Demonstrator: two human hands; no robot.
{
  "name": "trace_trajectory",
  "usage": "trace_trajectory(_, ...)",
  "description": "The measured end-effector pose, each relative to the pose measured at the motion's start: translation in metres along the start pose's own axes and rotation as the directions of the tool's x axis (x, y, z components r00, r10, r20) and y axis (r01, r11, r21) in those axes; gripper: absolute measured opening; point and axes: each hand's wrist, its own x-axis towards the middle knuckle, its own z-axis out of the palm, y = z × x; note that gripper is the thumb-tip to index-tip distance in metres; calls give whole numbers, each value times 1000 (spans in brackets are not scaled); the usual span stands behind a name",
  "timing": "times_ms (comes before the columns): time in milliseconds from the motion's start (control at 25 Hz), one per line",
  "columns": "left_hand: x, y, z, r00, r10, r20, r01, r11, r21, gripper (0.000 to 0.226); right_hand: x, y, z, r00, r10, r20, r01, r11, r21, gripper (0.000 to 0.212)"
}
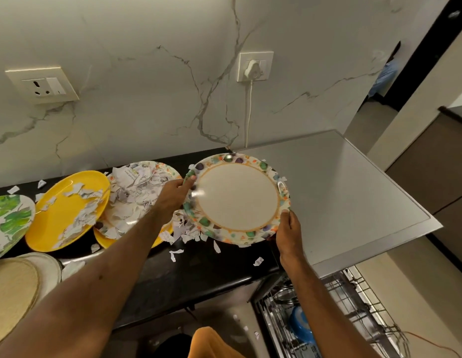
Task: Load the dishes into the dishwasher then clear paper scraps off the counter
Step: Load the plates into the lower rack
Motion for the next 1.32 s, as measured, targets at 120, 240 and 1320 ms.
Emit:
trace_trajectory(120, -4, 15, 20, 990, 81, 118, -79, 997, -21, 39, 2, 6, -21, 998, -4, -58, 6, 999, 44, 32)
trace_trajectory(240, -11, 28, 50, 963, 97, 251, -102, 995, 9, 32, 1, 6, -54, 984, -14, -176, 27, 997, 70, 26)
trace_trajectory(1320, -156, 23, 606, 411, 189, 892, -818, 509, 269, 25, -66, 157, -528, 789, 6, -614, -308, 869, -388, 15)
